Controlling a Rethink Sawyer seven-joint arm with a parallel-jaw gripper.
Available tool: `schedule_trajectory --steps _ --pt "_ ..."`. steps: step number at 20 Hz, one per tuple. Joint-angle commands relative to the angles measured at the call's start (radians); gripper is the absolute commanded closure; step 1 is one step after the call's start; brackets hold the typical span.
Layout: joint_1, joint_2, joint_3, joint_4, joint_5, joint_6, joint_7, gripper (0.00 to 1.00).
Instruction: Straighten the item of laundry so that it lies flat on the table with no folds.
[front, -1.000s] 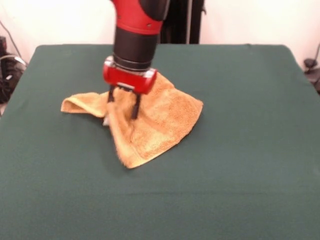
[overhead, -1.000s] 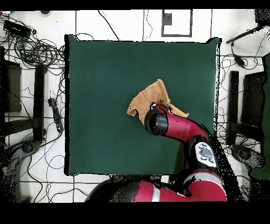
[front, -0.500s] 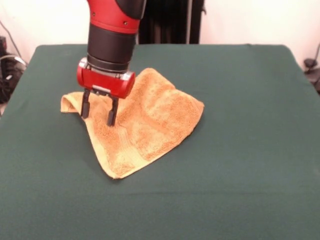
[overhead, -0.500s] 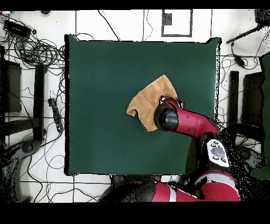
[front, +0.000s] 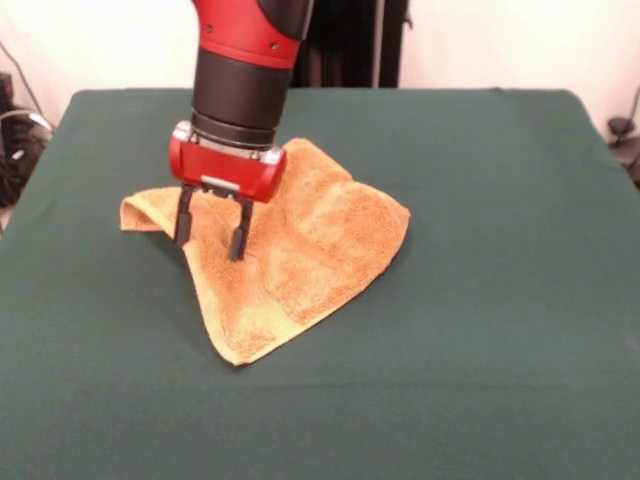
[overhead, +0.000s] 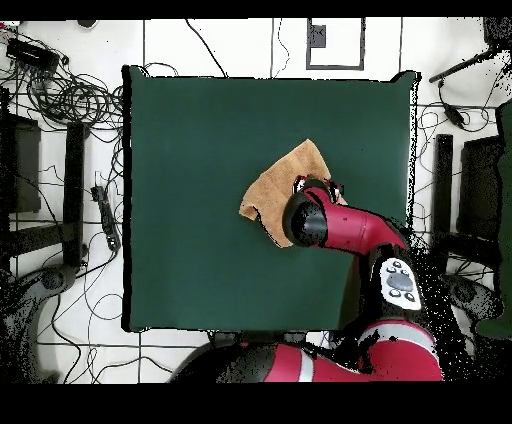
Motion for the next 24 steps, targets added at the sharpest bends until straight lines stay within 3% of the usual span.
schedule_trajectory --steps 1,5,9,15,24 --pt "0.105 -0.01 0.008 0.021 -0.007 -0.07 0.149 0.0" --pt "0.148 -0.151 0.031 0.129 0.025 0.046 0.17 0.0" --pt "0.184 -0.204 0.031 0.149 0.056 0.152 0.167 0.0" --pt "0.219 -0.192 -0.003 0.14 0.075 0.146 0.184 0.0" --pt "0.162 -0.096 0.094 0.218 0.104 0.094 0.208 0.0"
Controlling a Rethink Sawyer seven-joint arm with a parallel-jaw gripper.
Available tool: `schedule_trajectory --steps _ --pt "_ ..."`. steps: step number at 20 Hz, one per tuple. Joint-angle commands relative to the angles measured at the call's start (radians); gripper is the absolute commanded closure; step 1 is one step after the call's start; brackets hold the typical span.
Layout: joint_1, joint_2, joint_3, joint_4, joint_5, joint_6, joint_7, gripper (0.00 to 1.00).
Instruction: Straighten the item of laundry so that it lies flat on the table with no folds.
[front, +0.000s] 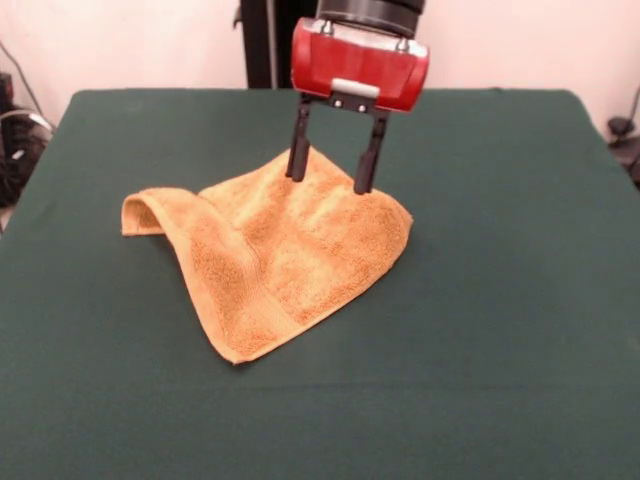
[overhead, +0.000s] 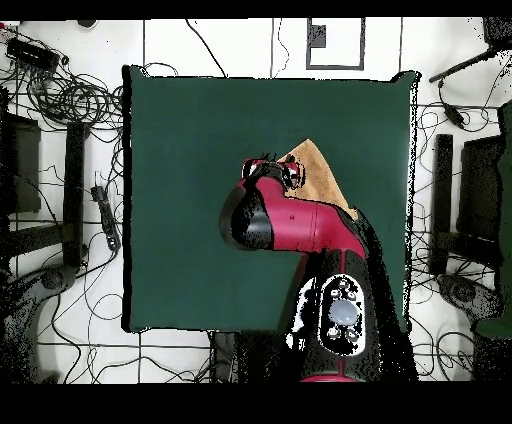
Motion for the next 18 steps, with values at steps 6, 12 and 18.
schedule_trajectory --steps 6,12,18 --pt "-0.038 0.211 0.128 0.153 0.091 0.056 0.209 0.0" --pt "0.104 0.267 -0.027 0.112 0.116 0.027 0.252 0.0" --pt "0.203 0.312 -0.102 0.108 0.169 -0.006 0.276 0.0"
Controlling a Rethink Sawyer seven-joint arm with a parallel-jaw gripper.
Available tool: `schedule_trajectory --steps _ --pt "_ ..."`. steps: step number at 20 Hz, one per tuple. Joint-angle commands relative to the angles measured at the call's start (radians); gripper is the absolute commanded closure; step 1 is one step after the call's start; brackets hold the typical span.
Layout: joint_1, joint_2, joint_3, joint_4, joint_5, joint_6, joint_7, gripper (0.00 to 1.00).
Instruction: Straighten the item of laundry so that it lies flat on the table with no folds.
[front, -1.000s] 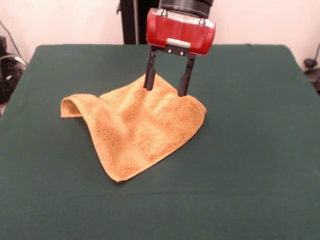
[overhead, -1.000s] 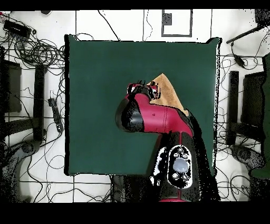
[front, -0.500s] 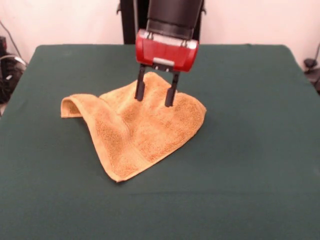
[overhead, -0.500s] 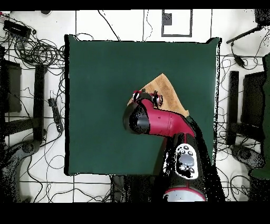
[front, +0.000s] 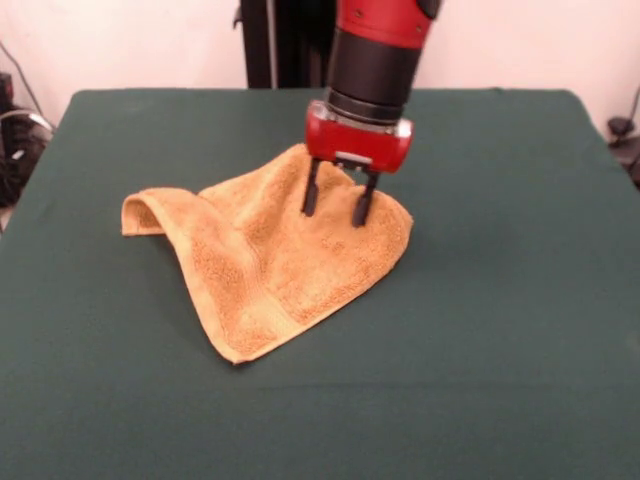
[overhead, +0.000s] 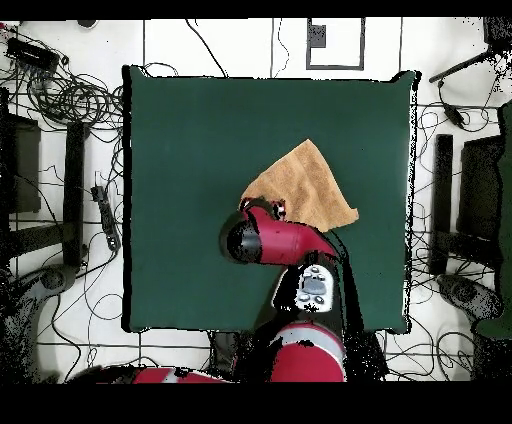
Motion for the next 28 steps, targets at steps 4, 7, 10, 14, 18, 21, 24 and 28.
schedule_trajectory --steps 4,7,10,14,18,21,24,28 --pt "0.174 0.149 -0.063 0.04 0.132 -0.036 0.286 0.0" --pt "0.149 0.175 -0.038 0.036 0.143 -0.059 0.266 0.0" --pt "0.101 0.194 0.001 0.017 0.142 -0.042 0.22 0.0" --pt "0.058 0.2 0.051 0.014 0.128 -0.054 0.193 0.0" --pt "0.033 0.197 0.115 0.039 0.124 -0.148 0.231 0.0" --pt "0.062 0.182 0.114 0.044 0.141 -0.137 0.243 0.0" --pt "0.102 0.164 0.097 0.053 0.158 -0.112 0.252 0.0" --pt "0.133 0.151 0.099 0.054 0.162 -0.088 0.248 0.0"
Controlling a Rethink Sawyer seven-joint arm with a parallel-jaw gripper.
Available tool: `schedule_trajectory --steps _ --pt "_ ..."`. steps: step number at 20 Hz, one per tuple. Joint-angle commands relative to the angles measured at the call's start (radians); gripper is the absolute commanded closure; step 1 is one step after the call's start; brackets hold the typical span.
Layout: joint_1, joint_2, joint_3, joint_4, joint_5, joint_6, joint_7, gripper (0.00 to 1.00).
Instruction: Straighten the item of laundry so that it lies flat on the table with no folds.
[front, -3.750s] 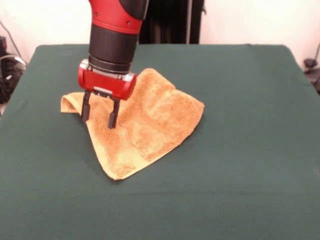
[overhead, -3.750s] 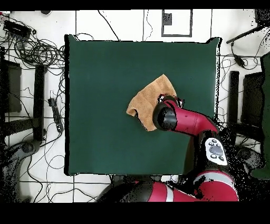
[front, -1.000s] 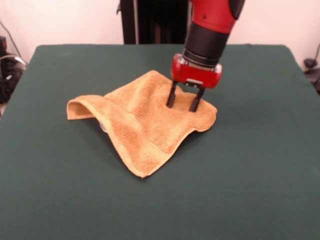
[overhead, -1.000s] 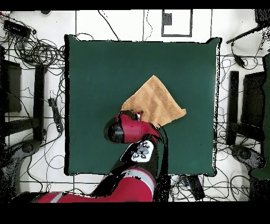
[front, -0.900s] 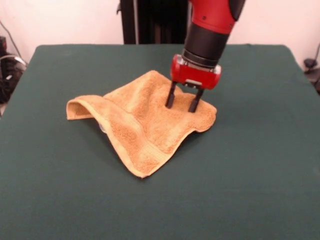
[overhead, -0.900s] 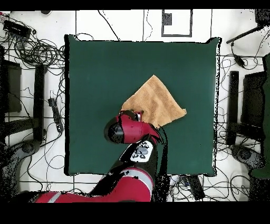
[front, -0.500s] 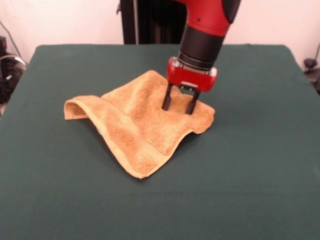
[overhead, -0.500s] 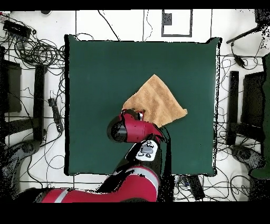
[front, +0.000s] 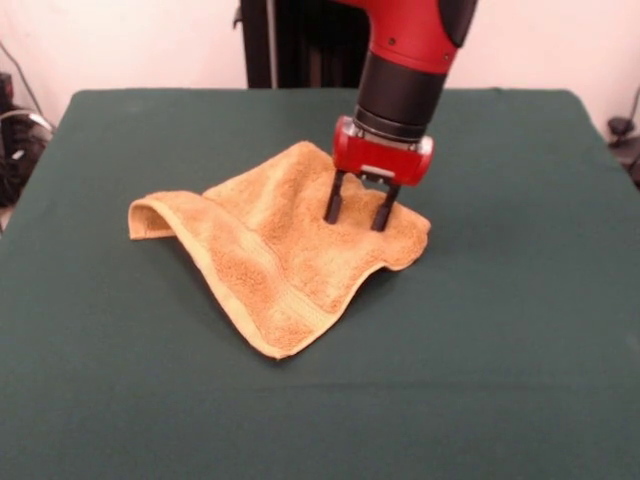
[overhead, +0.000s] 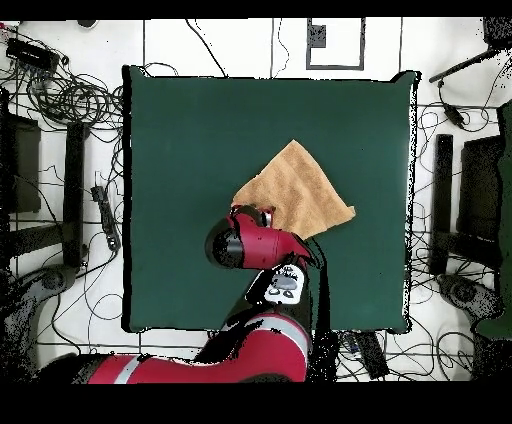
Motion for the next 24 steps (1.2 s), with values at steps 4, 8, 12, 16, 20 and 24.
schedule_trajectory --steps 4,8,12,16,20,24 --pt "0.105 0.05 0.123 0.052 0.105 -0.01 0.268 0.0" --pt "0.128 0.025 0.127 0.044 0.129 0.043 0.261 0.0" --pt "0.148 0.009 0.124 0.032 0.15 0.089 0.243 0.0" --pt "0.187 0.014 0.099 0.014 0.191 0.115 0.252 0.0" --pt "0.206 0.037 0.097 -0.024 0.234 0.112 0.251 0.0" --pt "0.222 0.055 0.11 -0.059 0.276 0.093 0.25 0.0"
